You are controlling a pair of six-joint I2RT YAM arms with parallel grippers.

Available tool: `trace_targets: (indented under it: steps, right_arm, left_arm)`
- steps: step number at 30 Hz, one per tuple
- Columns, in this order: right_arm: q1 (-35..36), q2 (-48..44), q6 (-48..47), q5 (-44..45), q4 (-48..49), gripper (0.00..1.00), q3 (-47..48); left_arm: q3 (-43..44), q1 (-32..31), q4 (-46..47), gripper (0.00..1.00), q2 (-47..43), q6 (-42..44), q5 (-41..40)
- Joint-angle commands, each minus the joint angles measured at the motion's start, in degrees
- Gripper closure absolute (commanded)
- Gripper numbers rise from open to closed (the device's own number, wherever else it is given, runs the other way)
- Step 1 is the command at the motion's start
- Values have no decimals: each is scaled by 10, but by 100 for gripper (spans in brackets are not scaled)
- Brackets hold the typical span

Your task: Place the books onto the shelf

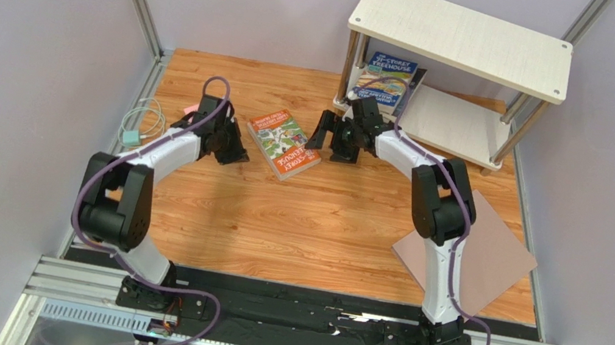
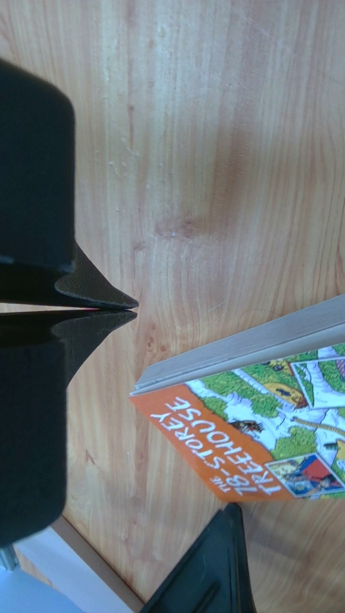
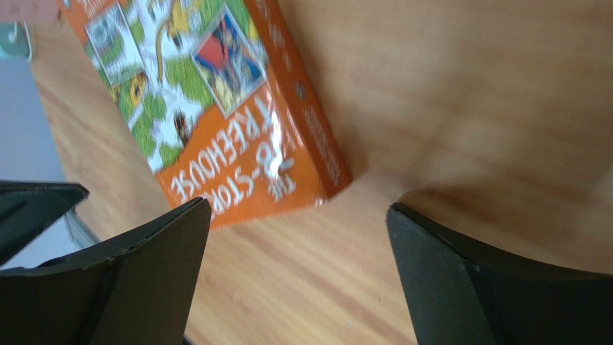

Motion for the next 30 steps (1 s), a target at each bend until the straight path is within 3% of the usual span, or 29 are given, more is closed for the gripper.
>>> trace_targets:
  steps: [1, 6, 11, 18, 23, 30]
  right_arm:
    - [14, 35, -6, 45, -6, 1, 38]
    - [19, 46, 0, 25, 21, 3, 39]
    - [52, 23, -15, 10, 30, 5, -2]
    - [156, -56, -22, 3, 39, 6, -84]
    - [227, -93, -50, 16, 3, 5, -76]
    - [150, -110, -37, 58, 5, 4, -63]
  left_arm:
    - [52, -1, -26, 100, 60, 4, 0]
    - [97, -1, -49, 100, 138, 7, 11]
    - [136, -6, -81, 100, 159, 6, -6]
    - [142, -8, -108, 100, 160, 20, -19]
    - [134, -9, -138, 100, 133, 22, -55]
    - [94, -9, -175, 100, 16, 32, -95]
